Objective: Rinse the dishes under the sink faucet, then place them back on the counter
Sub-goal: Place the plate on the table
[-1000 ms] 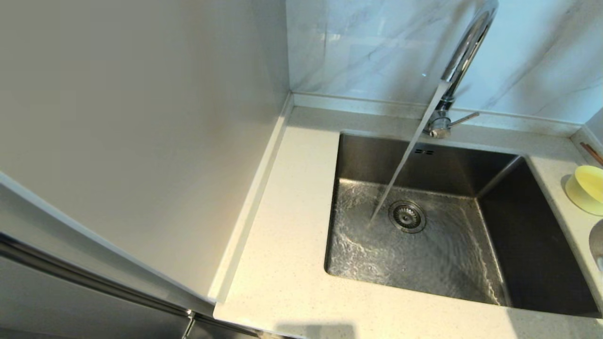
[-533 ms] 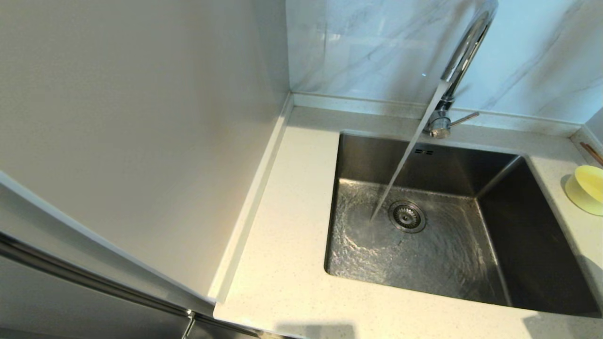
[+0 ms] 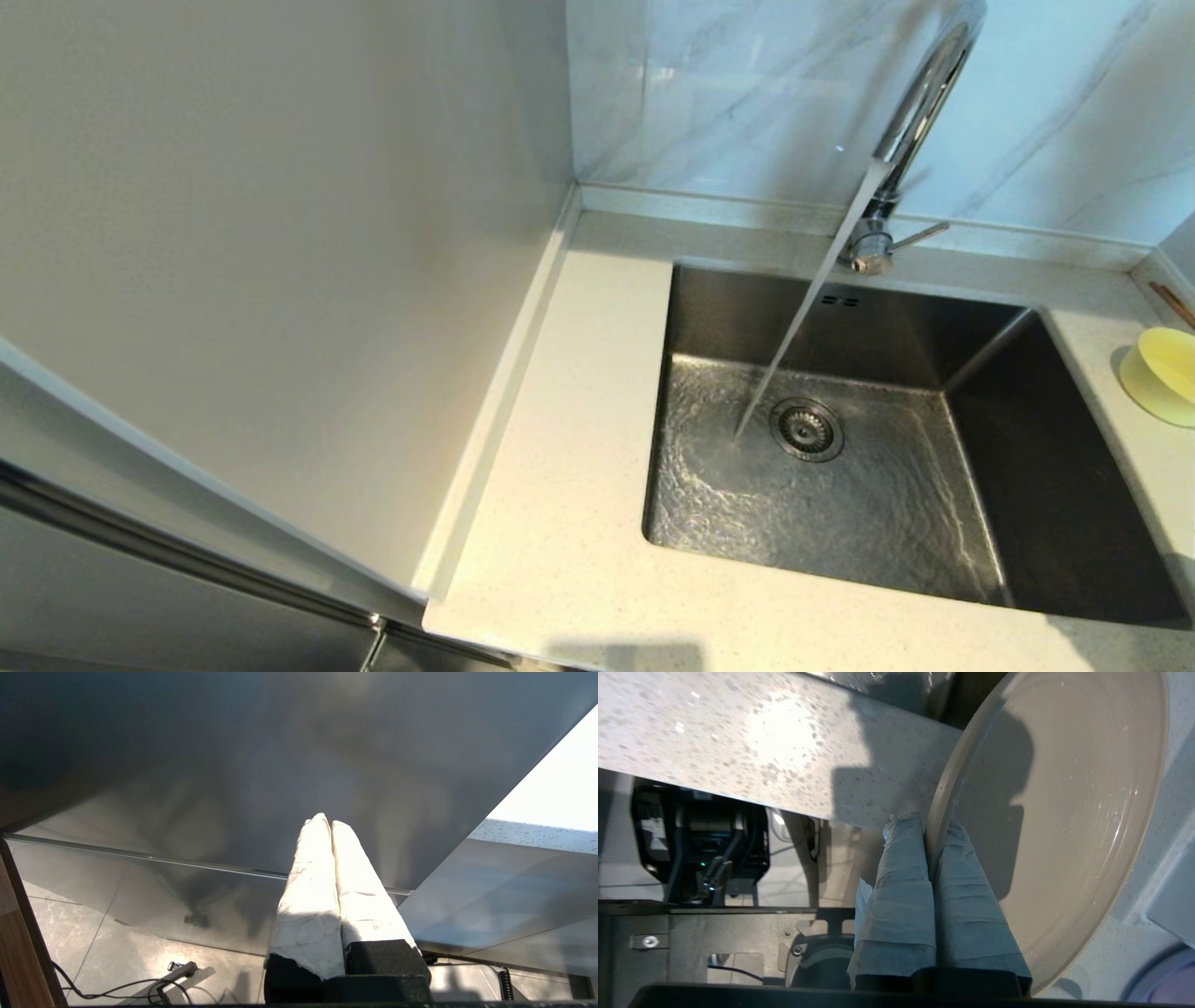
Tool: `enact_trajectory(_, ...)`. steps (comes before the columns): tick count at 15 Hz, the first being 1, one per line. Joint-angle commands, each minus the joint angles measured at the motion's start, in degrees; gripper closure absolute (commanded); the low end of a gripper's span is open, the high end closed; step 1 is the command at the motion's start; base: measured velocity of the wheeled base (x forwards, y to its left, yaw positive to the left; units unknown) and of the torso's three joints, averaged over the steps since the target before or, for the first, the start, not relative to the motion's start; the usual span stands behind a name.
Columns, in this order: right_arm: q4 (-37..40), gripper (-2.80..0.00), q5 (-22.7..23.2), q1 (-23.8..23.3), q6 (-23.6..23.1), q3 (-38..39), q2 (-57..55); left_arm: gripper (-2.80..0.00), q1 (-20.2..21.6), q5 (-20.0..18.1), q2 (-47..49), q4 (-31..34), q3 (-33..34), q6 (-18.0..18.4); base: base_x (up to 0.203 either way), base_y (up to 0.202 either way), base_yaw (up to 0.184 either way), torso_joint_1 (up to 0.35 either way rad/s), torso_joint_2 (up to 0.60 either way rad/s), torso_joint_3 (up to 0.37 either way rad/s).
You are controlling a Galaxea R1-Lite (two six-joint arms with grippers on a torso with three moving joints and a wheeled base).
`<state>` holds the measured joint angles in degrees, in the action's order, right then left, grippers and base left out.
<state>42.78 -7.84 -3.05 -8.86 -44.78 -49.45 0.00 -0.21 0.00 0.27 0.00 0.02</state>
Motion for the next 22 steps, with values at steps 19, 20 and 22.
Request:
enact_trajectory(19,-21.92,0.00,-2.97,-7.70,6.49,5.31,-18.22,0.00,0.00,0.02,0.00,0.00,0.00,-0.02,0.000,0.000,0.000,0.000,0.00,0.000)
enact_trajectory(20,-24.21,0.00,-2.97,-7.85,6.46,5.72,-18.32,0.00,0.00,0.03,0.00,0.00,0.00,-0.02,0.000,0.000,0.000,0.000,0.00,0.000)
enact_trajectory(22,-26.80,0.00,-3.05,-8.68,6.32,6.18,-19.43,0.00,0.00,-0.06,0.00,0.00,0.00,-0.02,0.000,0.000,0.000,0.000,0.00,0.000)
